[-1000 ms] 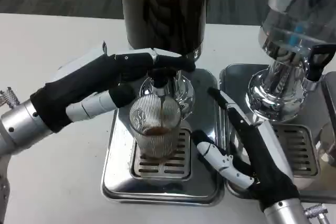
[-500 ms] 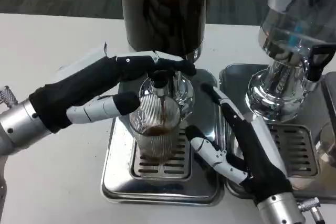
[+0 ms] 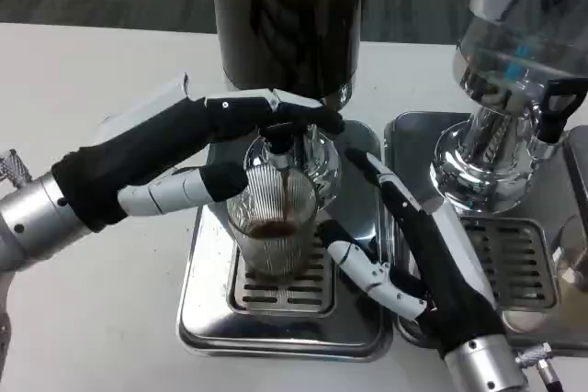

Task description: Grasp the cup under the faucet to collect the drink, then remove the cup.

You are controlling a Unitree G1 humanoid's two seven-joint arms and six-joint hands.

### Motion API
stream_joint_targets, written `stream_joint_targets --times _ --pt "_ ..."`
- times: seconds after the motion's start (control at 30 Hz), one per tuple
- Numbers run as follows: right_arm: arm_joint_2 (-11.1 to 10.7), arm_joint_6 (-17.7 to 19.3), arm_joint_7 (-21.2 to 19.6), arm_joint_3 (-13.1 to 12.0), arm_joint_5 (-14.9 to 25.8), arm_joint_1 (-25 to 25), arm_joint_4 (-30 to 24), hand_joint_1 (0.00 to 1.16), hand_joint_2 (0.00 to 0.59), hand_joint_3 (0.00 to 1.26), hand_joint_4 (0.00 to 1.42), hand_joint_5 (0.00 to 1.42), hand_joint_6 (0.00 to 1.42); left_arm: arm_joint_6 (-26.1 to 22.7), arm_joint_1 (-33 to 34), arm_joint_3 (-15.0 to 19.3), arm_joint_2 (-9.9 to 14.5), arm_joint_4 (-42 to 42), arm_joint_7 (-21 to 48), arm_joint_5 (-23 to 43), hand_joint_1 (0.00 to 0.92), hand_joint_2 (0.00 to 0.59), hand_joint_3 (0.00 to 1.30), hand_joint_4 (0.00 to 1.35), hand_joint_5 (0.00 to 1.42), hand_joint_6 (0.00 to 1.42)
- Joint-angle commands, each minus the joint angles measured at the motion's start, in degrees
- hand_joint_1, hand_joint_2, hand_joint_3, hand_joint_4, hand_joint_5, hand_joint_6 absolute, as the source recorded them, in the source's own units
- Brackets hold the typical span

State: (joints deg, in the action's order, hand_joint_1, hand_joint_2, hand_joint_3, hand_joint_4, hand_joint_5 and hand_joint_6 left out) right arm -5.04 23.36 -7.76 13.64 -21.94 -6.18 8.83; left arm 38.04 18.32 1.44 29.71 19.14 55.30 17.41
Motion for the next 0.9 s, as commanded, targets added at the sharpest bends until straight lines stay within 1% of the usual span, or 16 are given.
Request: stream_joint_targets --times 0.03,0.3,0.4,0.57,0.9 --pt "0.5 0.0 0.3 0.6 0.4 0.8 0.2 0.38 0.242 0.13 0.09 0.07 0.03 0.9 -1.7 -1.2 0.8 -1.2 1.5 -1.0 0.0 0.097 0.33 0.23 0.16 0.25" --pt "0.5 0.2 0.5 0.7 1.3 1.2 1.4 0.38 0.242 0.15 0.11 0.11 0.07 0.5 -1.8 -1.3 1.0 -1.5 1.3 -0.7 0.0 0.097 0.33 0.24 0.16 0.25" --pt "1.0 0.5 0.8 0.9 2.3 1.6 2.3 0.38 0.242 0.16 0.12 0.12 0.08 0.3 -1.7 -1.2 1.1 -1.4 1.3 -0.5 0.0 0.097 0.33 0.24 0.16 0.25" --pt "2.0 0.9 0.7 1.9 2.4 2.8 3.6 0.38 0.242 0.16 0.12 0.13 0.09 0.1 -1.6 -1.3 1.0 -1.3 1.3 -0.4 0.0 0.097 0.33 0.24 0.16 0.25" --pt "2.8 1.5 0.7 2.4 3.1 4.5 6.0 0.38 0.242 0.17 0.13 0.13 0.09 0.1 -1.5 -1.1 1.1 -1.1 1.1 -0.5 0.0 0.097 0.33 0.24 0.16 0.25"
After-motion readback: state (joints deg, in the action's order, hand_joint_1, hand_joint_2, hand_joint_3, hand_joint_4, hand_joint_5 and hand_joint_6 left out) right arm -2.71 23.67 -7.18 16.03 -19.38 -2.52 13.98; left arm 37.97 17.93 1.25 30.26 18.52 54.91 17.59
